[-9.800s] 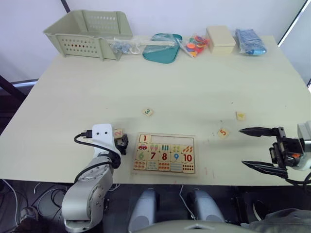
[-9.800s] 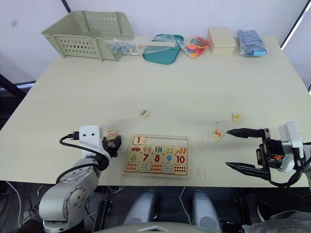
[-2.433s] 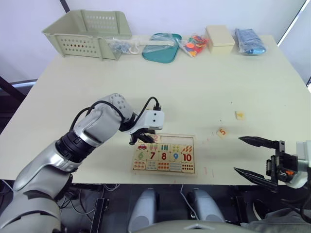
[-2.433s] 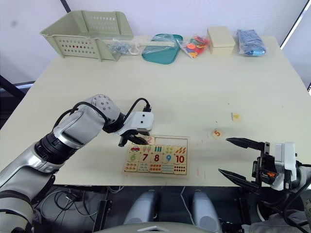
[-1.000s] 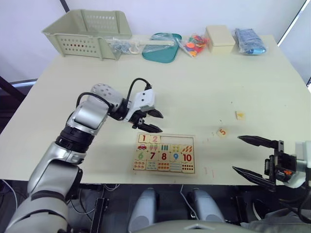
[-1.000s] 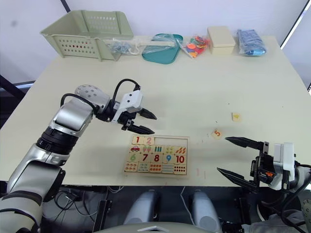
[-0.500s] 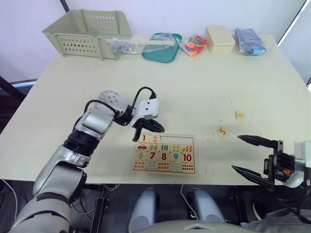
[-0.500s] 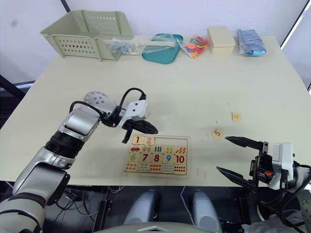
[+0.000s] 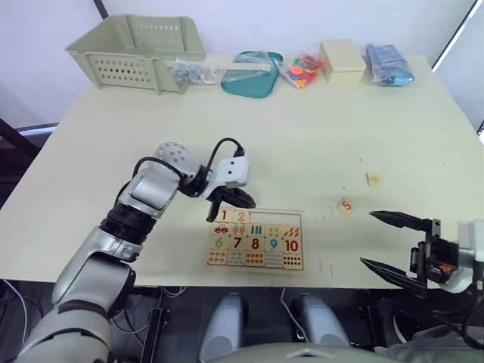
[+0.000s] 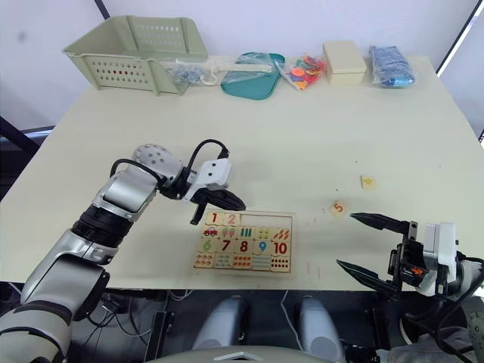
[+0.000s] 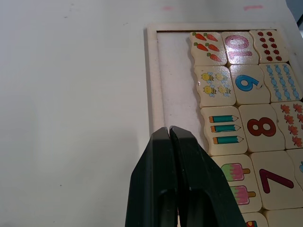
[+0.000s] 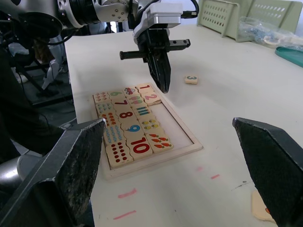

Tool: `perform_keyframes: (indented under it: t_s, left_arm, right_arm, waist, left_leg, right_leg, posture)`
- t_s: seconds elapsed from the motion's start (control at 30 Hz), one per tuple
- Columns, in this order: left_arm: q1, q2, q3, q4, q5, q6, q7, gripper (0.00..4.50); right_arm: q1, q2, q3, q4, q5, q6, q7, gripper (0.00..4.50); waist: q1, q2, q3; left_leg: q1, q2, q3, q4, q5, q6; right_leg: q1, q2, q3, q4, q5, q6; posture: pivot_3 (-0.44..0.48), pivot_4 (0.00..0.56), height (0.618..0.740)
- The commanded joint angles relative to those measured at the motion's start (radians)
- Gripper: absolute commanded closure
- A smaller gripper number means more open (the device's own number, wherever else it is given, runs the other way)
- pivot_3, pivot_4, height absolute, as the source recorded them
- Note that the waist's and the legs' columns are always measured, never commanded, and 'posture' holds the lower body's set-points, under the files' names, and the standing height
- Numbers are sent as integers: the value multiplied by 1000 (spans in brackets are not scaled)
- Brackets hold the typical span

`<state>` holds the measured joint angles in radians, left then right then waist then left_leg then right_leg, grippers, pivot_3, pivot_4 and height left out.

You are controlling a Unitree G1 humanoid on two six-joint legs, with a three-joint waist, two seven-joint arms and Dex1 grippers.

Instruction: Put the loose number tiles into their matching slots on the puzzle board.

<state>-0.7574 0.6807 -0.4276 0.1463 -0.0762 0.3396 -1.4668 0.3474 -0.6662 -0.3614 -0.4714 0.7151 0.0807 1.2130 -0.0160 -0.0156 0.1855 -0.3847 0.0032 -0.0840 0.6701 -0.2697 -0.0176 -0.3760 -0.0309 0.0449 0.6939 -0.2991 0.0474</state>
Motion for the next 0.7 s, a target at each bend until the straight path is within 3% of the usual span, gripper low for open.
perform_keyframes:
  t_s: [0.03,0.7]
  left_arm:
    - [-2,6,-4,-26,11,0,-12,4420]
    - [-19,-13,-44,-60,53,60,-13,4420]
  right_arm:
    - [7,3,-12,-38,13,-16,-2,0]
    - [29,6,-21,-53,15,-18,-12,0]
  waist:
    - [0,0,0]
    - [0,0,0]
  left_leg:
    - [0,0,0,0,0,0]
    - [0,0,0,0,0,0]
  right_leg:
    - [0,0,0,0,0,0]
    - [0,0,0,0,0,0]
  posture:
    - [0,150,740]
    - [0,150,740]
